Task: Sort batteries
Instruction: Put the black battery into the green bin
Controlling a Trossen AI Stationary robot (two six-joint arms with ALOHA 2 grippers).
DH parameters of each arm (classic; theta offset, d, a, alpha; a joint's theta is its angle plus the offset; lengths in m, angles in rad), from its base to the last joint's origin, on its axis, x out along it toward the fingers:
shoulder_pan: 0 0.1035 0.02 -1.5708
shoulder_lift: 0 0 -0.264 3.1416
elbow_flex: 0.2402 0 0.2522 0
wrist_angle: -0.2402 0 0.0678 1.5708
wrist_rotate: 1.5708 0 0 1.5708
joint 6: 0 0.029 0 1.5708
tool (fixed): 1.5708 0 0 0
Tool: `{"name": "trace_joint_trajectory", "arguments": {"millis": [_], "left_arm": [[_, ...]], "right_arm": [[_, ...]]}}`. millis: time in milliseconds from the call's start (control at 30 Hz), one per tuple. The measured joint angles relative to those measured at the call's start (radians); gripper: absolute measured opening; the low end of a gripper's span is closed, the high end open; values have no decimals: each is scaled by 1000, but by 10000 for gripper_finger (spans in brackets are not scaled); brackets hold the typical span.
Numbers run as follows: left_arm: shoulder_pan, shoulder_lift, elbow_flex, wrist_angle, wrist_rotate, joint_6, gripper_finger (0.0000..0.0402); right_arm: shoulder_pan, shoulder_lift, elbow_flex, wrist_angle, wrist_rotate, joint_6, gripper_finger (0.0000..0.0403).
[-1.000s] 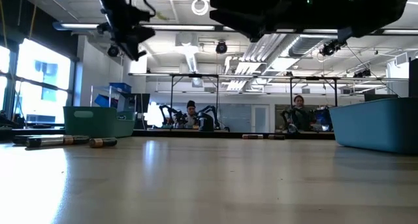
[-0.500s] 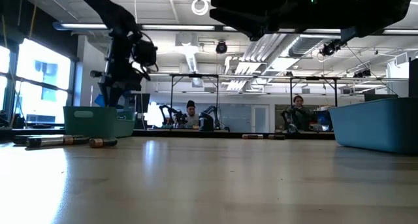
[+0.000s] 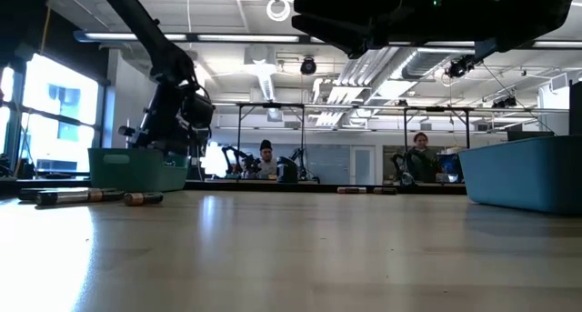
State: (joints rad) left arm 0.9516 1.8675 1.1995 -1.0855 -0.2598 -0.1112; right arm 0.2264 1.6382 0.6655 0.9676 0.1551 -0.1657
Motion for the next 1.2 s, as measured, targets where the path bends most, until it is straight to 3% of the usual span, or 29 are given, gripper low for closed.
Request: {"name": "trace_joint_trajectory", "arguments": {"millis": [233, 533, 833, 1000, 1200], "left_arm": [[0, 7, 0, 7, -7, 34, 74], [5, -16, 7, -6, -26, 45, 147], [-27, -249, 83, -55, -29, 19, 178], [-170, -455, 39, 38, -66, -93, 175], [-588, -653, -163, 319, -152, -193, 157]], "right_arm": [[0, 0, 0, -2, 0, 0, 201], [0, 0, 0, -4, 0, 0, 201], [-6, 0, 0, -7, 0, 1, 201], [-6, 0, 0, -7, 0, 4, 201], [-6, 0, 0, -7, 0, 8, 201]]}}
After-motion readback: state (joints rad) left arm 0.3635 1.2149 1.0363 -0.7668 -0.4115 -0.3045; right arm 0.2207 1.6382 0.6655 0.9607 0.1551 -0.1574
